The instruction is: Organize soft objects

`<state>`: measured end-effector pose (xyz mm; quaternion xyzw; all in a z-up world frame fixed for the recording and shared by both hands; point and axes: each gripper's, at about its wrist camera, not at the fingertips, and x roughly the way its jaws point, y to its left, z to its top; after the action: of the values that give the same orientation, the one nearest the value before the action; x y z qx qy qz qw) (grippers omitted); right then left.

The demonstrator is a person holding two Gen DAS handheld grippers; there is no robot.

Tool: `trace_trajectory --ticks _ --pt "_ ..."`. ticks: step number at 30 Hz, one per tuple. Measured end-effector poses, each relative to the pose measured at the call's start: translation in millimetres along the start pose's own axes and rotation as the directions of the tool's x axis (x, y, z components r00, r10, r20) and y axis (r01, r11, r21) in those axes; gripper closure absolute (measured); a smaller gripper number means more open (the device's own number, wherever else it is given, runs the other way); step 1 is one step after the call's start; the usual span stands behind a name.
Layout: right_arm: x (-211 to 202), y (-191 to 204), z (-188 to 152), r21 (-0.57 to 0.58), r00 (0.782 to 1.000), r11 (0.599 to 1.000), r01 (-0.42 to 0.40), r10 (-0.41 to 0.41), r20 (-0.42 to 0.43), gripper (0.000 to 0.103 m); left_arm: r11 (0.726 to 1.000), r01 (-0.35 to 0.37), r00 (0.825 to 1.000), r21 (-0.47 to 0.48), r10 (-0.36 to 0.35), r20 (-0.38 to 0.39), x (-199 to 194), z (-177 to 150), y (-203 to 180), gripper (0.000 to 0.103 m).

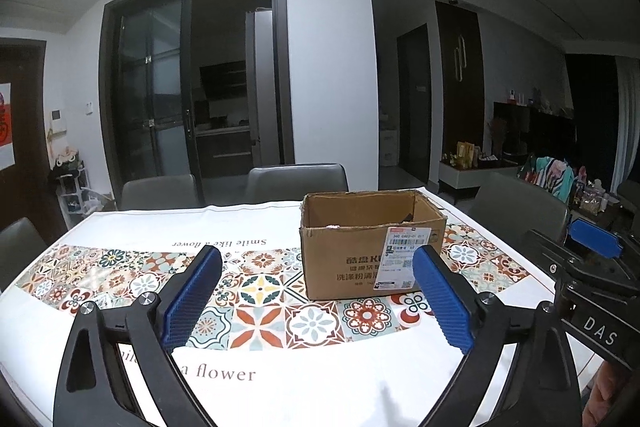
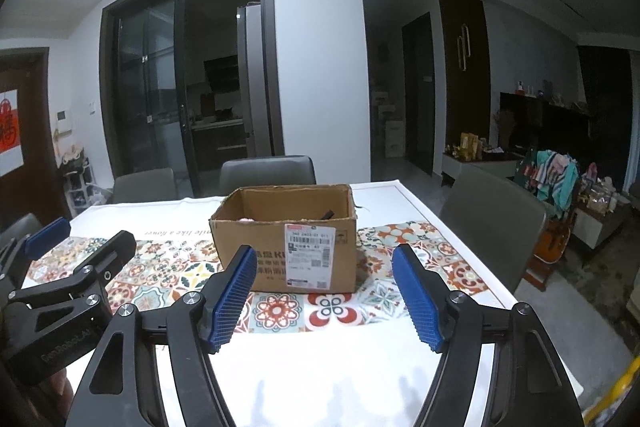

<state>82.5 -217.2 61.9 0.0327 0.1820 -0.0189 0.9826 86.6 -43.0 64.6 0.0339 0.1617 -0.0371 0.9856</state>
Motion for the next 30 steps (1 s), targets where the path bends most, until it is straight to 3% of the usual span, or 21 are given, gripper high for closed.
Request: trace_trajectory --ticks 13,30 --pt "-30 -9 -15 0.012 1.000 1.000 0.015 -0.015 0.014 0.032 1.000 0.003 1.000 -0.009 -0.003 0.001 -26 -15 -4 0.000" --pt "-39 -6 -22 0.021 1.000 1.000 0.007 -0.008 0.019 0.032 1.000 0.003 1.000 0.001 -0.003 0.015 -41 -20 -6 0.000"
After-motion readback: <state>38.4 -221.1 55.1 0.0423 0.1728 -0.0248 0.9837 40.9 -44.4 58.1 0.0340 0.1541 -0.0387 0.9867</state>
